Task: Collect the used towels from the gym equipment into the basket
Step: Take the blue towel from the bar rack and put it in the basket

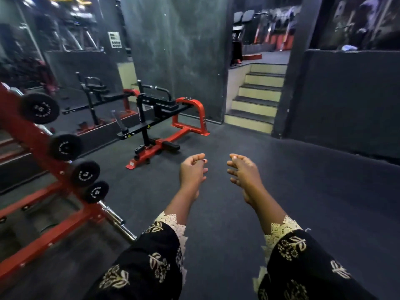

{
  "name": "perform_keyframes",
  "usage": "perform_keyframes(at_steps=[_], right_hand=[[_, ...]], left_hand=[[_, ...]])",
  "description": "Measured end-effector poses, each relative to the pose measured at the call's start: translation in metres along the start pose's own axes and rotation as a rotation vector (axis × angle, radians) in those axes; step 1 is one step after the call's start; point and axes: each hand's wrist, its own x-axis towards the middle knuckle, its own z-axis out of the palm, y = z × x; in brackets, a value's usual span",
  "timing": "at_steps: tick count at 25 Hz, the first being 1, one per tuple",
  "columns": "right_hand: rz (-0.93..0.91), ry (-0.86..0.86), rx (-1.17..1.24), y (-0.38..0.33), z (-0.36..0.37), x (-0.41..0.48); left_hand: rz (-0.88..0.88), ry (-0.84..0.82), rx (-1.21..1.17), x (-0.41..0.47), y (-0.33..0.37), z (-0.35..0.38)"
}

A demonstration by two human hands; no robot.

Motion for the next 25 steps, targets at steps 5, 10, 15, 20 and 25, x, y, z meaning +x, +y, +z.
perform_keyframes(at_steps=[5, 10, 15, 20, 25], right_hand=[[0.032, -0.132, -0.017, -0.03, 0.035, 0.165], [0.095, -0.308, -0.018, -0.038, 0.116, 0.308], [0.125, -0.47, -0.057, -0.006, 0.223, 0.413], [0.174, -0.59, -0.129, -0.006, 0.354, 0.529], [0.141, -0.666, -0.091, -0.029, 0.477, 0.61]], left_hand=[[0.013, 0.103, 0.01, 0.143, 0.023, 0.034], [0.04, 0.304, 0.003, 0.27, 0.039, 0.007], [0.002, 0.446, -0.022, 0.393, 0.02, -0.038], [-0.071, 0.548, -0.053, 0.547, 0.037, -0.091], [-0.037, 0.601, -0.075, 0.671, 0.081, -0.149]])
